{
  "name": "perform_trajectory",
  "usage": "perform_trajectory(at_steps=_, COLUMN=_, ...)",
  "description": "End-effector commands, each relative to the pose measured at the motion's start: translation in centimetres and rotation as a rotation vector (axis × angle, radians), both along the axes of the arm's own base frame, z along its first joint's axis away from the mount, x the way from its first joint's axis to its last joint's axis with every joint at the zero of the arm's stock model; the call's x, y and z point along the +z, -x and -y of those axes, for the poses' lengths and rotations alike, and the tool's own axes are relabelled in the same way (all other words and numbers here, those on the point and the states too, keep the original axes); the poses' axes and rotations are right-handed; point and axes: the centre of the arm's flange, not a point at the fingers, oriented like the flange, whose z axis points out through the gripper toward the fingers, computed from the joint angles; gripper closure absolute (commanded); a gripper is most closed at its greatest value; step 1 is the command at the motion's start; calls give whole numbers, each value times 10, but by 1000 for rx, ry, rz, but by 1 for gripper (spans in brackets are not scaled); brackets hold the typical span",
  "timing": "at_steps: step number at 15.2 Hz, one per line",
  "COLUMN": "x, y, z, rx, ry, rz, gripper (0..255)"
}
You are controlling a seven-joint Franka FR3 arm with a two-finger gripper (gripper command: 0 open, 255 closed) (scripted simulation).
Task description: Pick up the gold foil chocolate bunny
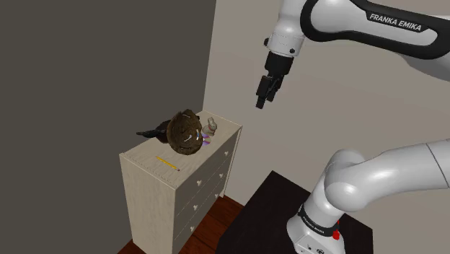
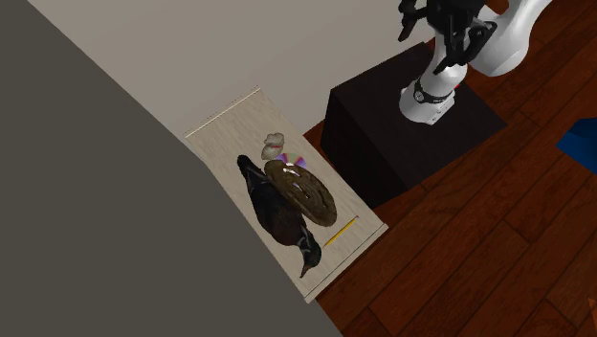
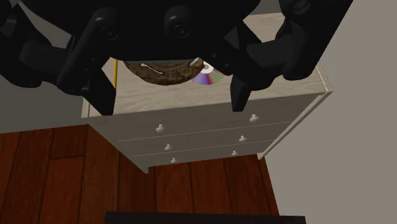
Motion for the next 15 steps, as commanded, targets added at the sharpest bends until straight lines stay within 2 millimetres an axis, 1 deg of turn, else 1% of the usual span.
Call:
perform_trajectory(at_steps=1, x=0, y=0, z=0, rx=0, ry=0, rz=0, gripper=0)
perform_trajectory(at_steps=15, x=-116, y=-139, z=43, rx=-46, ry=45, rz=-23, gripper=0)
